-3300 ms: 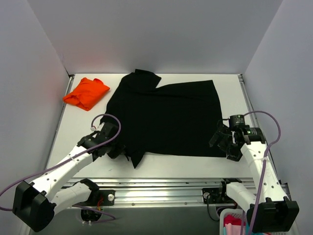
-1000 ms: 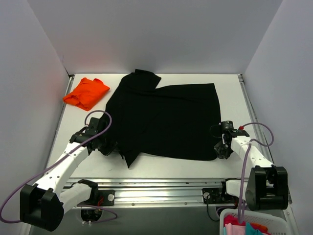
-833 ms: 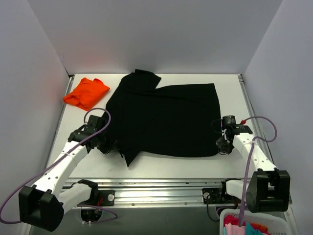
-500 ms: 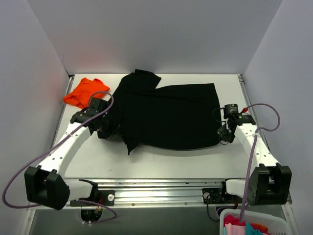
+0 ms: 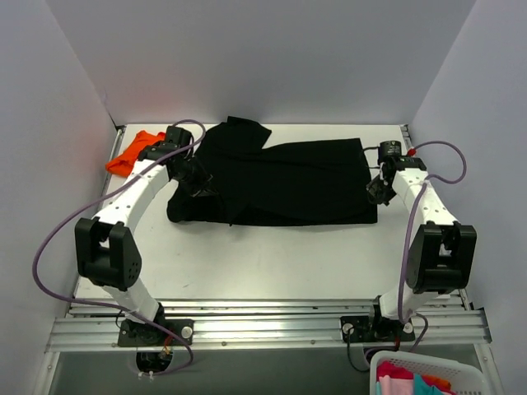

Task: Fold and stack the t-shirts
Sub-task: Fold the tshirt

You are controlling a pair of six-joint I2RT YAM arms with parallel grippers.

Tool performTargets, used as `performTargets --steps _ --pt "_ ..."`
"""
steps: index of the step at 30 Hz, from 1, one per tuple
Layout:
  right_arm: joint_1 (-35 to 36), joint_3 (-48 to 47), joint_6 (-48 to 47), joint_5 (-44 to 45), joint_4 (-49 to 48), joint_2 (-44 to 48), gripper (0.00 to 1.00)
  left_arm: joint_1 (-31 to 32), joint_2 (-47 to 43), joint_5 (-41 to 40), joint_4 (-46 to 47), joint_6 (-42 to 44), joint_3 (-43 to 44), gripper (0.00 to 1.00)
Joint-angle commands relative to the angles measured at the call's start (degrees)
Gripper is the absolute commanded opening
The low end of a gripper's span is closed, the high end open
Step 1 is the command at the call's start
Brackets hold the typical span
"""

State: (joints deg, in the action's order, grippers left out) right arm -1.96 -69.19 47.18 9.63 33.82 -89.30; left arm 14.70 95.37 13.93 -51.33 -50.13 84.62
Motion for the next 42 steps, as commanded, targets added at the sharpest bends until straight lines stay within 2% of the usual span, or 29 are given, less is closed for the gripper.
performTargets --steps 1,8,13,20,24,27,28,29,31,33,35,36,37,38,42 --pt "-0.33 -5.68 -1.04 0.48 -0.86 -4.99 0.00 -0.90 4.81 1.62 0.18 2.84 5.28 0.02" --pt "-0.42 -13.77 -0.95 -1.19 -3.15 -15.81 0.00 -2.74 14.39 2.59 1.85 4.25 9.33 0.02" --pt "-0.33 -20.70 -0.77 -1.89 -3.33 -23.62 0.00 -4.50 23.71 4.00 0.09 6.53 15.48 0.02" --pt "-0.50 -30.90 -0.86 1.00 0.27 -30.84 0.00 -7.58 31.97 6.63 -1.31 6.27 24.27 0.02" --pt "-0.86 -33.73 -0.16 3.20 2.21 -32.69 0.00 -9.16 36.10 10.14 -2.54 5.92 29.28 0.04" --pt "-1.21 -34.17 0.89 6.00 4.23 -32.87 0.00 -9.69 39.18 12.25 -3.95 5.83 32.79 0.14" --pt "-1.29 -34.00 1.07 6.63 5.02 -32.78 0.00 -9.95 39.71 12.52 -4.04 5.92 33.41 0.29" --pt "-1.47 -33.82 1.33 7.07 5.29 -32.78 0.00 -10.04 40.67 12.87 -3.87 5.83 34.11 0.38" --pt "-1.91 -33.12 1.86 8.38 6.16 -32.70 0.00 -10.48 41.56 14.01 -3.60 5.22 34.56 0.53" --pt "-2.26 -32.59 1.95 8.65 6.52 -32.87 0.00 -10.92 42.44 16.46 -2.55 3.91 34.12 0.60" --pt "-2.88 -31.71 1.86 8.39 6.34 -32.96 0.32 -11.79 42.96 18.14 -0.71 2.33 33.34 0.68" --pt "-2.96 -31.45 1.95 8.39 6.26 -33.13 0.73 -12.06 43.14 19.54 0.00 1.97 33.16 0.70" --pt "-3.31 -31.01 1.60 8.22 5.73 -33.22 0.94 -12.41 43.23 19.81 0.96 1.62 33.07 0.71" --pt "-3.49 -30.92 1.51 7.95 5.55 -33.31 1.00 -13.20 43.40 20.08 1.14 1.35 33.24 0.73" --pt "-4.72 -29.78 0.64 5.58 2.31 -33.31 1.00 -16.18 42.88 22.28 5.09 -1.11 32.19 0.76"
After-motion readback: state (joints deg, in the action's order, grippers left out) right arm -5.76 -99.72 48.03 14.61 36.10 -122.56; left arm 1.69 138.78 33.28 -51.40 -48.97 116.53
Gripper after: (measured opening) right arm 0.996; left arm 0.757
